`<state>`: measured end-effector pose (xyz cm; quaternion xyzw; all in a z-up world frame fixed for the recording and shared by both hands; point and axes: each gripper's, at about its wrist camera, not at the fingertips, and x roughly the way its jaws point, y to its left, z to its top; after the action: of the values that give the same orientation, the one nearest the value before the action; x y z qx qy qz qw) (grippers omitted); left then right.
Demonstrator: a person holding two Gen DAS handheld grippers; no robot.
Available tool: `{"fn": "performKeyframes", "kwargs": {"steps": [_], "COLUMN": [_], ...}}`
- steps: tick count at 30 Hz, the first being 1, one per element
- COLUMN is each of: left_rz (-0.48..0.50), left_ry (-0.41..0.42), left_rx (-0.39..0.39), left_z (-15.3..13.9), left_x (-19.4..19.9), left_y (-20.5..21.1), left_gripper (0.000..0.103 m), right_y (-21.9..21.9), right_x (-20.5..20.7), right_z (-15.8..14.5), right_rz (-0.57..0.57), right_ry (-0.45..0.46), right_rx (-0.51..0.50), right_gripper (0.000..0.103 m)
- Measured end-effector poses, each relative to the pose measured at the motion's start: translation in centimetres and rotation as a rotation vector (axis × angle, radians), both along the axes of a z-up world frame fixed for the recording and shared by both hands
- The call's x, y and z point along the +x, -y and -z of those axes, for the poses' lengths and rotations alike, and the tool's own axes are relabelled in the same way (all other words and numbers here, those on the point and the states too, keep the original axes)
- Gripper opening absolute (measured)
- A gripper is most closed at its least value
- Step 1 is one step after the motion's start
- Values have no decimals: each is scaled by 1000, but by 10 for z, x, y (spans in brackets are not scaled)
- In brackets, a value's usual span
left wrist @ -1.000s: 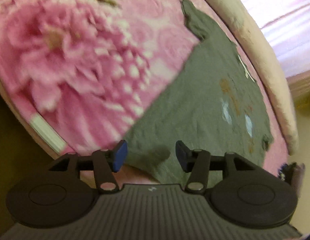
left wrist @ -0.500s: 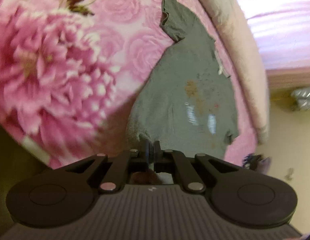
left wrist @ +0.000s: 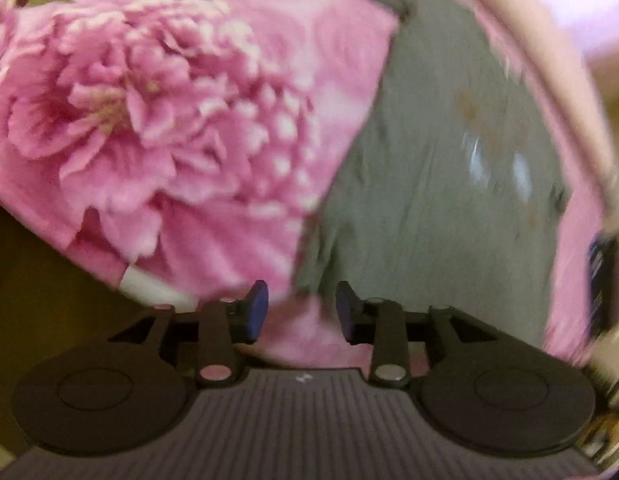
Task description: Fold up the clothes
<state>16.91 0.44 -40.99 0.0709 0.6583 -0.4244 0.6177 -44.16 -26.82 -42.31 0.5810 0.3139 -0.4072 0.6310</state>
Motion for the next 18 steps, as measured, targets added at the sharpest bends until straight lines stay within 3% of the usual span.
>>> {"fn": "performKeyframes", "kwargs": {"steps": [2, 3, 4, 5, 6, 8, 11, 14, 16, 18], "left_rz": [-62, -56, -49, -13, 41, 113, 110, 155, 237, 301], "left_ry": [-37, -62, -87, -100, -107, -123, -128, -2, 103, 169], "left_rx": [-45, -41, -37, -28, -17, -16, -59, 26, 120, 147], "left_z": [11, 18, 25, 27, 26, 20, -1, 0, 6, 2], "left_x": [0, -4, -9, -14, -19, -23, -9, -3, -12, -25], "left_y": [3, 8, 12, 16, 19, 22, 19, 18, 16, 11], "left_gripper": [45, 41, 27, 3, 3, 3, 4, 8, 11, 12], "right_y": [-4, -7, -10, -12, -11, -7, -2, 3, 1, -6], "right_x": [8, 14, 22, 27, 25, 22, 16, 12, 25, 36], "right_z": [12, 19, 24, 26, 24, 20, 14, 9, 22, 20], "right_rz": [23, 18, -11, -32, -35, -41, -50, -62, -119, -189], "right_ry": [52, 56, 39, 27, 28, 29, 30, 12, -105, -172], "right_rx": [4, 7, 14, 20, 25, 35, 51, 65, 78, 45], "right_gripper": [73, 63, 52, 29, 3, 2, 2, 3, 12, 14]}}
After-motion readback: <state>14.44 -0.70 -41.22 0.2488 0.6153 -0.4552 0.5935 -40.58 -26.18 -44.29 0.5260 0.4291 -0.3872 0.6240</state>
